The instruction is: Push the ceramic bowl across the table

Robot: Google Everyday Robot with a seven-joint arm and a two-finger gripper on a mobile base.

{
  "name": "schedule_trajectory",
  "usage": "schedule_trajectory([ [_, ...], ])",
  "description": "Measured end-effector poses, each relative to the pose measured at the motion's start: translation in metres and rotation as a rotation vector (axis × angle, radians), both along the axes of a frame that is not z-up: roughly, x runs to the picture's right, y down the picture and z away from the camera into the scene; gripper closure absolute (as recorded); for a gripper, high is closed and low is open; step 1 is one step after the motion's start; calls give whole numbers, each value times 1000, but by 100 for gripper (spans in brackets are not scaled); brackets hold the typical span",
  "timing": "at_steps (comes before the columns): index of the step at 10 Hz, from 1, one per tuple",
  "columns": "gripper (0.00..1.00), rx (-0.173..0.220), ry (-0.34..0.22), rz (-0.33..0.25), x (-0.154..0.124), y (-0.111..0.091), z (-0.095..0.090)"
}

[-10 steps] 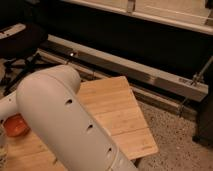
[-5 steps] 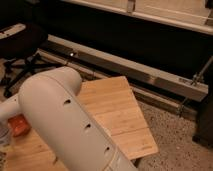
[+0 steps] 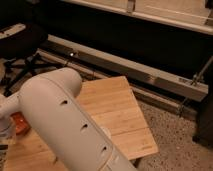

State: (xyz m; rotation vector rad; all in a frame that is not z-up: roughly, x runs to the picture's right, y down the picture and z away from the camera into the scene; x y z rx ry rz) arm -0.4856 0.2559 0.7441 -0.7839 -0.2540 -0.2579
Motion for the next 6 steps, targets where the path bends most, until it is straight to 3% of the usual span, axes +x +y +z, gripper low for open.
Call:
schedule_trajectory([
  [4, 100, 7, 10, -6, -13, -5, 16],
  [6, 100, 23, 14, 10, -19, -19, 22],
])
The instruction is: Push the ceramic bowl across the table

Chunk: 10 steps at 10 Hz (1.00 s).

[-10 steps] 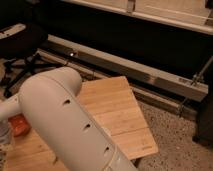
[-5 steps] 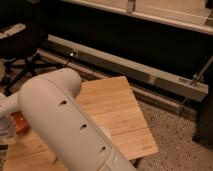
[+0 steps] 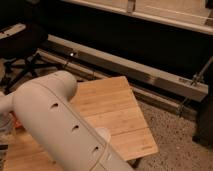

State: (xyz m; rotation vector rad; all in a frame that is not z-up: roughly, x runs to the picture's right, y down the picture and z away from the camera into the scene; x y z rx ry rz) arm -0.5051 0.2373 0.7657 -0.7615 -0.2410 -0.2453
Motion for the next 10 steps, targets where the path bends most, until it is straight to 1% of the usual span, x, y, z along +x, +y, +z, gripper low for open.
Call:
schedule_trajectory([
  [3, 100, 35, 23, -2, -1, -21, 14],
  [6, 100, 68, 47, -14, -5, -42, 32],
  [8, 100, 78, 58, -4, -15, -56, 42],
  [10, 100, 79, 65, 22, -22, -70, 49],
])
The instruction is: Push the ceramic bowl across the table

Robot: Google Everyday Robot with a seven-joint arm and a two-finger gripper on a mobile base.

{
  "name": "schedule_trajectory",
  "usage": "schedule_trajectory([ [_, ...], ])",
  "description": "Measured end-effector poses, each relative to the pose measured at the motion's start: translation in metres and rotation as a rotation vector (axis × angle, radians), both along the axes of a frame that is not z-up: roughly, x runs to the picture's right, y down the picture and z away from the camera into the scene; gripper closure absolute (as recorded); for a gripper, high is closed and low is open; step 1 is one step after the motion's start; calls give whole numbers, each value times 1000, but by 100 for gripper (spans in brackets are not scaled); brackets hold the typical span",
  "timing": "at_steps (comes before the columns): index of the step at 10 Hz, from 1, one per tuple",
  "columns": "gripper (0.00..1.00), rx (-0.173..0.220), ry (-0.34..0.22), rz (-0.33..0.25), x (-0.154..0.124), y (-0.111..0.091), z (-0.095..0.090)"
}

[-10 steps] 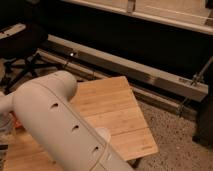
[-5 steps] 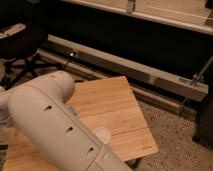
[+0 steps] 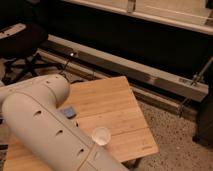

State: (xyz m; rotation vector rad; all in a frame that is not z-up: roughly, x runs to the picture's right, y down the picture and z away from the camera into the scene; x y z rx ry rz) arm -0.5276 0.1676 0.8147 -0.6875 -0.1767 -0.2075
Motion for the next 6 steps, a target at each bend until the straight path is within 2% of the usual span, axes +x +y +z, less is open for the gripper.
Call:
schedule_trajectory([
  [3, 100, -20, -13, 60, -6, -18, 0],
  [6, 100, -49, -77, 137, -2, -39, -28],
])
